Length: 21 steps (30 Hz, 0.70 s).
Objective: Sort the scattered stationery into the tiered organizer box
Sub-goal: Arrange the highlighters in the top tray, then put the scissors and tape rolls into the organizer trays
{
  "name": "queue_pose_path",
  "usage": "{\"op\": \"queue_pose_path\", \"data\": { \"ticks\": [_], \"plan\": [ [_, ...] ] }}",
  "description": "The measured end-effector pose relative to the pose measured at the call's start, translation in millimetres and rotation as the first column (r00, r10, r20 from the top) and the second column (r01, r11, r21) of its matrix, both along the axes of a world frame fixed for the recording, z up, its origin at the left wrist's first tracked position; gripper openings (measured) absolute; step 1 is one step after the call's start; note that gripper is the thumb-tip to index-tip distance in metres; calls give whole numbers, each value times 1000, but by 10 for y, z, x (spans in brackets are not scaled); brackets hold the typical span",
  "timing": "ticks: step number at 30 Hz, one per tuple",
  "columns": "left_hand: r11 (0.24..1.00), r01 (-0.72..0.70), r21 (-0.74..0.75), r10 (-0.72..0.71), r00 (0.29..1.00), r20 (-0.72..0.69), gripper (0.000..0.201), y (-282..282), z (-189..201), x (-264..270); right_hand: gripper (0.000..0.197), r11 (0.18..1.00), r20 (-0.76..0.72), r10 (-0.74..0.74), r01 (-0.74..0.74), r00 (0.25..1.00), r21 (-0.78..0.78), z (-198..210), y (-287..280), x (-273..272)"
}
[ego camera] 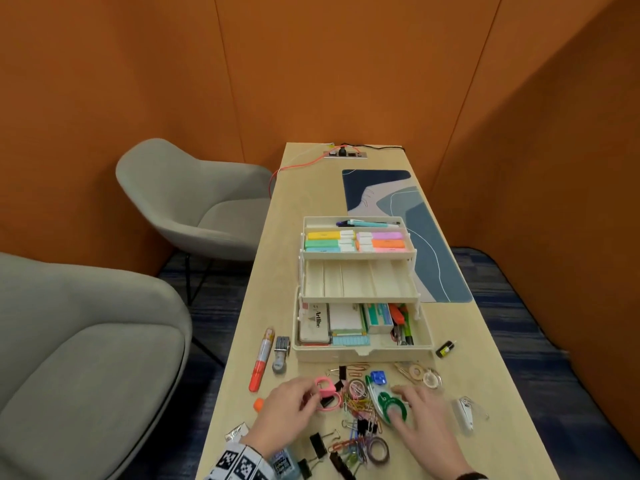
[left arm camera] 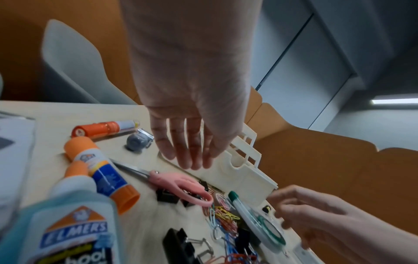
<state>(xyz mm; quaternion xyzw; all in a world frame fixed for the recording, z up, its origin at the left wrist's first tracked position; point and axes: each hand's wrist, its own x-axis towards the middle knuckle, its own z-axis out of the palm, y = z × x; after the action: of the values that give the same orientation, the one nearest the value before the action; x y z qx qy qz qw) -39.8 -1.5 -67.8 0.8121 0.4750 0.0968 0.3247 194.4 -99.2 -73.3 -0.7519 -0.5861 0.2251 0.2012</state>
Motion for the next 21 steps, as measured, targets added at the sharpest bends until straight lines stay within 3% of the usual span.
{"op": "queue_pose_path", "data": {
  "ticks": [3,8,14,21],
  "plan": [
    [999,38,-16,-38,999,-17,16,-18,22,55,49,993,135,80,-68,988,-92,-75,108,-162],
    [998,56,1,-56,998,-42,18,-24,49,69,47,990,223,78,-49,972,-131,-97,182,-168],
    [997,80,-3,-80,994,-73,17,-2,80,61,45,992,-43,56,-61,997,-107,50,43,-45],
    [996,90,6,-89,993,-84,12,0,55,146,39,990,-135,-116,103,984,-101,157,-235,227]
  ]
}}
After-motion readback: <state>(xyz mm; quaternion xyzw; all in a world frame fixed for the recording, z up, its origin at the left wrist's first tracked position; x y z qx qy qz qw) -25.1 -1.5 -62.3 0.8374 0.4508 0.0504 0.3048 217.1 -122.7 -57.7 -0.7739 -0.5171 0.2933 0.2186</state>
